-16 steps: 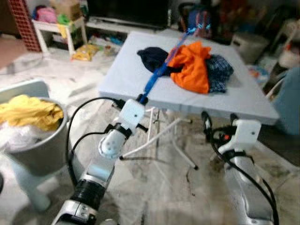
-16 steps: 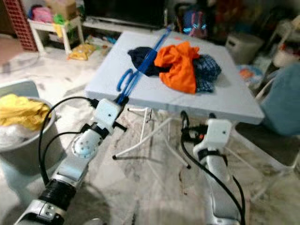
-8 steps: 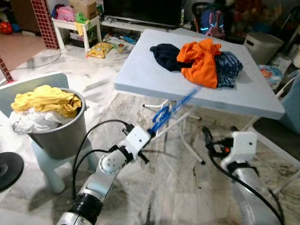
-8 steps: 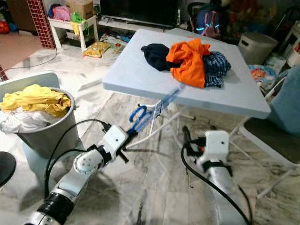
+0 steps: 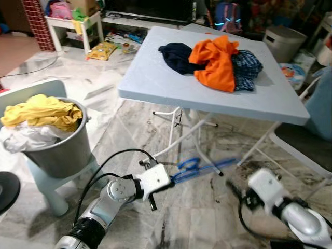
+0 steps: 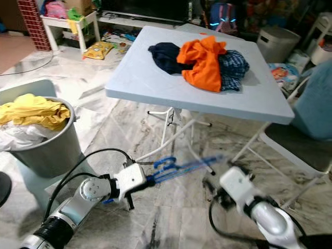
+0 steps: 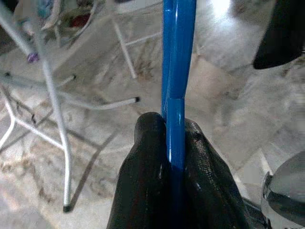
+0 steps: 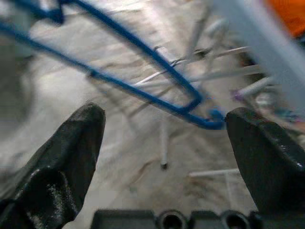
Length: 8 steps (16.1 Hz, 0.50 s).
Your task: Hang hanger
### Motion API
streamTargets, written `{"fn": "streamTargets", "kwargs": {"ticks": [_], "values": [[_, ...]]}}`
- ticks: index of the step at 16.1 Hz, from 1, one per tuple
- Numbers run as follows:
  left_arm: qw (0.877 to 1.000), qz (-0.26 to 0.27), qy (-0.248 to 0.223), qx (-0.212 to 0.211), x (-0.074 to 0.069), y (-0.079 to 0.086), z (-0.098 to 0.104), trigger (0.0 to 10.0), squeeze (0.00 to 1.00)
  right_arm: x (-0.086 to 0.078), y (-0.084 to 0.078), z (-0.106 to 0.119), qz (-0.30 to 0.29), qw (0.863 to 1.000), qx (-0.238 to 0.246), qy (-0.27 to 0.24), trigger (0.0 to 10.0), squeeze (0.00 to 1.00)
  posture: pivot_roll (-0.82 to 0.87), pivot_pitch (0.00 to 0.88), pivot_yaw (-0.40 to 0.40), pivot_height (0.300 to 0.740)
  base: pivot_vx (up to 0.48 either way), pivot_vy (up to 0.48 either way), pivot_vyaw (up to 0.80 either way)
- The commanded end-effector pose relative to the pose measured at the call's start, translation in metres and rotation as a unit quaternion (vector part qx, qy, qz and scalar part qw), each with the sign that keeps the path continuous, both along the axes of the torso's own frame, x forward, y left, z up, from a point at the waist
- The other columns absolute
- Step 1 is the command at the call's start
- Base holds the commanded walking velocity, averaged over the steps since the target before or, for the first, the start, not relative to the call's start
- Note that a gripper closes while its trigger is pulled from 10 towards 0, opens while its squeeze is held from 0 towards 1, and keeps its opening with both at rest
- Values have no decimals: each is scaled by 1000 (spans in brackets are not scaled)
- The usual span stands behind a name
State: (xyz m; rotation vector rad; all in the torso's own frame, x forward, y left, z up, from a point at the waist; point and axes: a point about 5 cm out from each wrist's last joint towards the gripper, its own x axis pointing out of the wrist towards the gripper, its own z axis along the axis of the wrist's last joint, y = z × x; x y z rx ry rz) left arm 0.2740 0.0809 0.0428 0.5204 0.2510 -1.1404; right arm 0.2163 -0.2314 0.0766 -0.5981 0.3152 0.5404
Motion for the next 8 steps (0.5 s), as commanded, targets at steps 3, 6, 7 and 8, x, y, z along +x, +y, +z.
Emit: {"fn": "streamTargets", "kwargs": {"ticks": [3, 6, 7, 8], "values": [[999, -49, -8, 16, -3, -3, 1, 10000, 0, -5, -1, 3, 66, 997, -36, 23, 10000, 0, 82, 0, -120, 740, 0, 0, 0], [995, -90, 8, 45, -7, -1, -5, 10000, 0, -4, 5, 3, 98, 993, -56, 19, 10000, 0, 82, 0, -114, 740, 0, 0, 0], [993, -100, 6, 57, -7, 0, -7, 10000, 0, -3, 7, 5, 105, 993, -56, 15, 10000, 0, 80, 0, -111, 740, 0, 0, 0], [991, -112, -1, 68, -8, 1, -10, 10000, 0, -2, 9, 5, 112, 992, -54, 16, 10000, 0, 78, 0, -106, 740, 0, 0, 0]]}}
